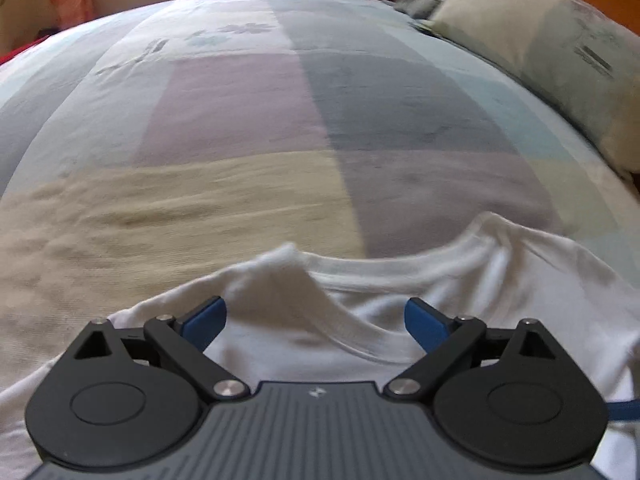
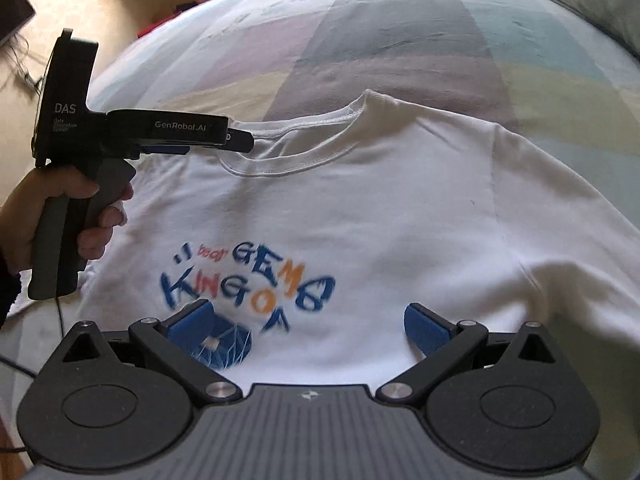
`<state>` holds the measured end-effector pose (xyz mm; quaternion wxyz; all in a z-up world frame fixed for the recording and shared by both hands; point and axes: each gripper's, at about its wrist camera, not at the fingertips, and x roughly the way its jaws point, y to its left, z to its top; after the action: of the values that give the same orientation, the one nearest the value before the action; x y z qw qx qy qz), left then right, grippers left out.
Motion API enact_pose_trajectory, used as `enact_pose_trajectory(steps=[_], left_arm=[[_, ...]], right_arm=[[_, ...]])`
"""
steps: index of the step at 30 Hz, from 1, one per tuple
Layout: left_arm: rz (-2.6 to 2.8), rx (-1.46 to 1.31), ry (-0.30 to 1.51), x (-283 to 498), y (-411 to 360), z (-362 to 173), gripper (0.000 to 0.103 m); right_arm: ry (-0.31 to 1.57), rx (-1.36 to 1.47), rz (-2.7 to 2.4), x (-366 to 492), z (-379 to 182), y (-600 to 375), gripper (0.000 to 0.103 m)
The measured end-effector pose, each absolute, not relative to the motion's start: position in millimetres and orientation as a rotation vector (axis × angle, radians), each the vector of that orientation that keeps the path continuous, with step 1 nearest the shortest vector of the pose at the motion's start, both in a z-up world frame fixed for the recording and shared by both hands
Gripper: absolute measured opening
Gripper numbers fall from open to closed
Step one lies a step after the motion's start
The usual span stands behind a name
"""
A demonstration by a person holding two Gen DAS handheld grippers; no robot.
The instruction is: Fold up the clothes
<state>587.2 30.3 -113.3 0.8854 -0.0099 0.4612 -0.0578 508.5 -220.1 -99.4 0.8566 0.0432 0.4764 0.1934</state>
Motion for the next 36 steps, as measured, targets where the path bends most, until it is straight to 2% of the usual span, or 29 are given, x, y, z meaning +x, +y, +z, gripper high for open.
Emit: enact_pose_trajectory(steps=[6, 16, 26, 36], left_arm=[[-0.245, 0.144, 0.965, 555, -26, -96, 0.096], [-0.456, 0.212, 0.971, 528, -123, -91, 0.096], [-0.596, 0.276, 0.956, 511, -173, -86, 0.096], [-0.664, 0.33, 0.961, 498, -204, -88, 0.096]], right_arm=[[0.997, 0.137, 0.293, 462, -95, -260, 0.103], [1.057, 0.315, -0.085, 377, -122, -370, 0.103], [1.037, 0.463, -0.192, 306, -130, -420, 0.103], [0.818, 0.742, -0.361, 262, -136, -483, 0.103]])
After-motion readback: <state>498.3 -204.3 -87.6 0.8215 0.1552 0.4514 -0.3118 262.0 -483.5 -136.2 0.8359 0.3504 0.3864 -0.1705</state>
